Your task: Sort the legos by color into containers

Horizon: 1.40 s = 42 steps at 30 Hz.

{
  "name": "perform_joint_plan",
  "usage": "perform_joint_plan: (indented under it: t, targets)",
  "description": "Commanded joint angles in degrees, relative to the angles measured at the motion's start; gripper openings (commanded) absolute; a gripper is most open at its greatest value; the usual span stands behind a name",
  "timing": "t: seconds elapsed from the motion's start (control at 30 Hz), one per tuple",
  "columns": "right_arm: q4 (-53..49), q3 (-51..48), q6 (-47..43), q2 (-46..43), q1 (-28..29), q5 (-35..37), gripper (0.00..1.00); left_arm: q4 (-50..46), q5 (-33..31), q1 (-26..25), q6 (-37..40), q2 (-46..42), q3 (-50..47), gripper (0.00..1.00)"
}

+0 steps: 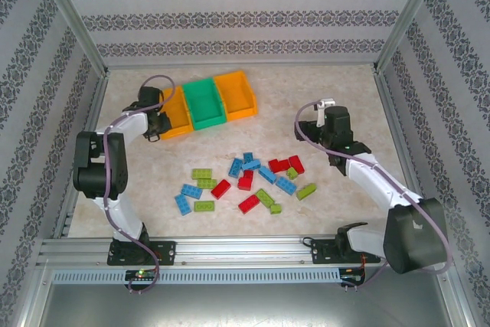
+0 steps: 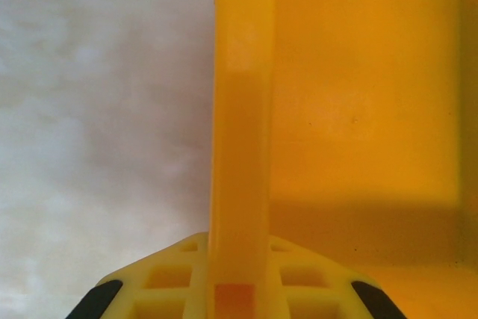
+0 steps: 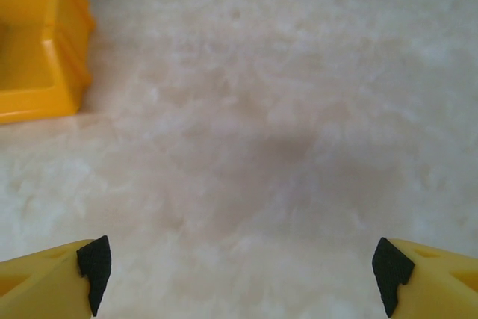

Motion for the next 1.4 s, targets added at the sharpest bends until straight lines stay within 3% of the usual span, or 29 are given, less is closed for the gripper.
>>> perform_joint_plan:
  t: [0.0,0.2,0.53,0.8,1.03,1.37]
  targets:
    - [-21.0,2.7,9.4,-2.5,0.4,0.4,0.9,1.4,1.0,-4.1,2.5,-2.6,0.4,0.0]
    - [-36.8,4.2,18.4,-4.7,1.9,-4.9,0.75,2.2,3.1,-7.6,1.0,-2.7,-0.9,0.0]
    - [-40.7,-3.2,27.6,-12.1,3.8,-8.6,0.61,4.1,5.4,-10.7,-0.9,-1.8,-2.6,0.02]
    - [-41.9,-6.6,32.4,-15.4,5.4,-8.3,0.59,6.2,7.9,-13.7,-4.1,-1.4,-4.0,0.06]
    - [-40.9,-6.4,36.9,-12.6,9.5,-7.5,0.59,7.6,6.1,-17.6,-6.0,-3.1,-6.8,0.14]
    - [-41.9,-6.7,39.4,-9.6,12.4,-5.1,0.59,7.4,6.5,-18.0,-5.0,-2.9,-6.8,0.2]
